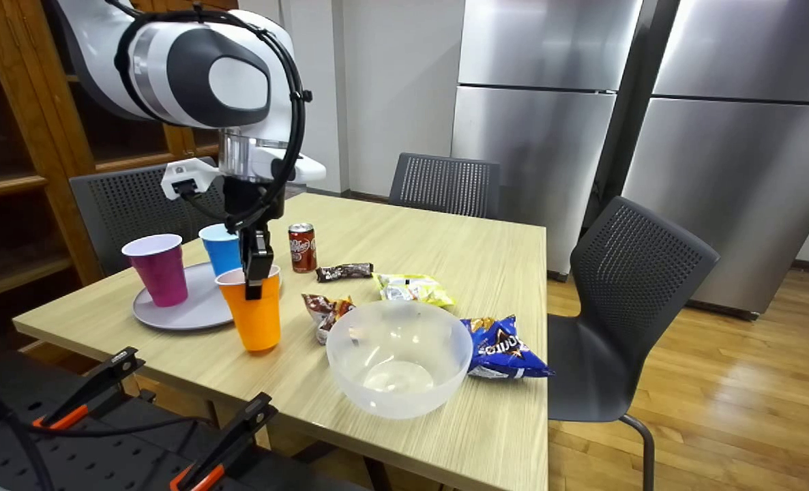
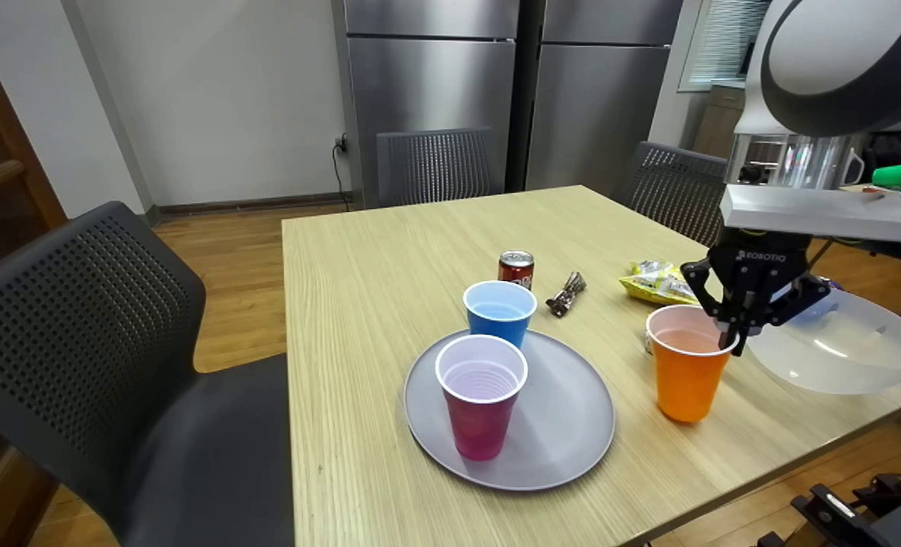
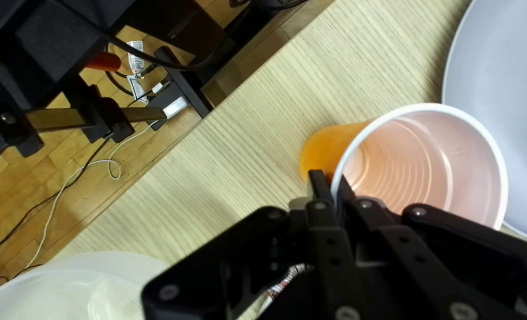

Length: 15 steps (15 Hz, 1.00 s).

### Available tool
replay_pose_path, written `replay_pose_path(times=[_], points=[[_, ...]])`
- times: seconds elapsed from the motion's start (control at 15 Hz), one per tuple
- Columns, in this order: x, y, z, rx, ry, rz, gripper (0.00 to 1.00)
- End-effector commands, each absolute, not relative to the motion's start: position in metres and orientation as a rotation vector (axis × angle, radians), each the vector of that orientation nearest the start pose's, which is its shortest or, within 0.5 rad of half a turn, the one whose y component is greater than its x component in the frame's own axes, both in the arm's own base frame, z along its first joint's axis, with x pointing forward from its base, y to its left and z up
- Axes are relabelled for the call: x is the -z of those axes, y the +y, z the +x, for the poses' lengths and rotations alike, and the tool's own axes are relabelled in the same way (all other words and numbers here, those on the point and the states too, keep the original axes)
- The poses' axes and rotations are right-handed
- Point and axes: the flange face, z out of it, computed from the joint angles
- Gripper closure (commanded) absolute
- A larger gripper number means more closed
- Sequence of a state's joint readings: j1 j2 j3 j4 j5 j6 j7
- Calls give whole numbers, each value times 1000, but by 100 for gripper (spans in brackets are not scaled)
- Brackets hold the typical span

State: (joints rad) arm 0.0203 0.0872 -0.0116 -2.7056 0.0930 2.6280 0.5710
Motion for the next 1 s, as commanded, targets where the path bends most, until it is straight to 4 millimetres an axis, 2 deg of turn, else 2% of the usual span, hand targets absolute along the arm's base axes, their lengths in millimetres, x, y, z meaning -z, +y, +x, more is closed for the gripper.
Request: replay_pose_path(times=[0.0,0.53,0.93], points=[[-208,10,381,-187,971,-2974,99],[-231,38,386,-102,858,-3008,99],[-231,76,390,-112,714,-3057,99]])
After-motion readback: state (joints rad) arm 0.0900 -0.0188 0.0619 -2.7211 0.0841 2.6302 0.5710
